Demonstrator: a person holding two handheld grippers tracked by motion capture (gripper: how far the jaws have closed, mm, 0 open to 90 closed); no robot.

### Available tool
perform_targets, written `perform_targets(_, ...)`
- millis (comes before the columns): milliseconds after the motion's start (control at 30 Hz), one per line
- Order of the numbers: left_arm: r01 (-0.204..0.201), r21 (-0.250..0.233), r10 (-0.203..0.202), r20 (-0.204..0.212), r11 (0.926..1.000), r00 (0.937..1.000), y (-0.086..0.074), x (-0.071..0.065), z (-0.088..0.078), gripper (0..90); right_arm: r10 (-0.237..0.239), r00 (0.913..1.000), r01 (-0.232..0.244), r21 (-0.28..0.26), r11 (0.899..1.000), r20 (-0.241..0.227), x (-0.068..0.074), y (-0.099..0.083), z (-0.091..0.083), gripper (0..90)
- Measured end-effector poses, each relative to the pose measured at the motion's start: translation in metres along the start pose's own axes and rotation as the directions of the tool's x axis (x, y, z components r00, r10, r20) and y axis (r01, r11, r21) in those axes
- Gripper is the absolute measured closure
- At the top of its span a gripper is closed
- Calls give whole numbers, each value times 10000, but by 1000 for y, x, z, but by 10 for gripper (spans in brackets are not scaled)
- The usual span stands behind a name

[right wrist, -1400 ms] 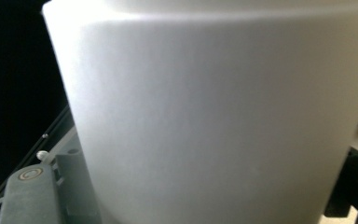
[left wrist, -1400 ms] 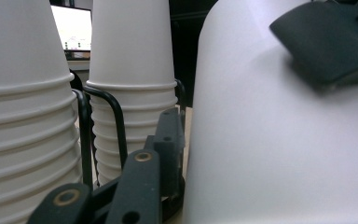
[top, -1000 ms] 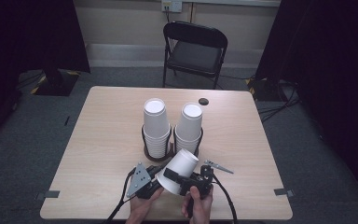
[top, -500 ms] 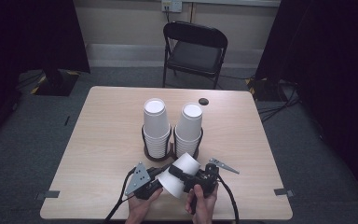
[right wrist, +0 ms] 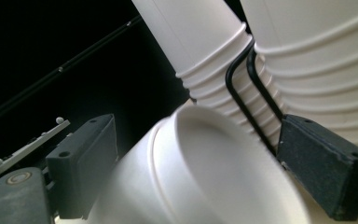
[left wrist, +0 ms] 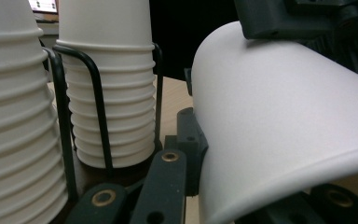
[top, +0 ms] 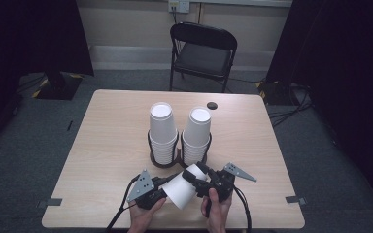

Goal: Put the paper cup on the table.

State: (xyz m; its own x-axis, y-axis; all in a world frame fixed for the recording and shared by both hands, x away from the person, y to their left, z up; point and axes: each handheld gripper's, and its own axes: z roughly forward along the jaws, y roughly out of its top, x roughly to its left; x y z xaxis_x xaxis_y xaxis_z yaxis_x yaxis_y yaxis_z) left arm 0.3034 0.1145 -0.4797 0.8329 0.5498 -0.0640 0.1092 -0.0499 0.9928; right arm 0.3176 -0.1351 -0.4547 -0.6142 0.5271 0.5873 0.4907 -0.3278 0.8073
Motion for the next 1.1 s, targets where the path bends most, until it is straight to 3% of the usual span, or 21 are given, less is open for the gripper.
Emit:
perform_targets(267,105,559,-98,-119,9984,9999,-1,6,-8,863,-1139,9931,1140,-9,9935,280,0,2,-6,125)
perform_targets(567,405,1339,-338,-524,9902,9981,0,16,-15,864,-1390,9894,1399,-203,9900,418,-4,0,-13,130)
perform_targets(700,435,1588,-341,-614,9864,9975,2,20,-17,864,-2195,9716,2248,-554,9728,879,-5,-4,-16,126)
perform_targets(833,469,1776,-395,-450,9830,9982,4,25,-19,864,-2691,9563,2749,-381,9607,1147,-4,-8,-18,125)
perform_targets(933,464,2021,-382,-444,9783,9983,8,27,-20,864,-2512,9655,2508,142,9679,685,-4,-11,-20,125)
perform_targets(1000,512,2150,-409,-521,9753,9978,12,29,-21,864,-2926,9556,2922,177,9562,336,-3,-14,-22,124)
perform_targets(1067,528,2229,-403,-605,9734,9974,16,30,-21,865,-3033,9529,3033,130,9528,-61,-1,-15,-23,124)
perform_targets(1100,548,2340,-422,-585,9707,9974,18,30,-22,864,-3085,9512,3084,112,9512,63,0,-16,-23,124)
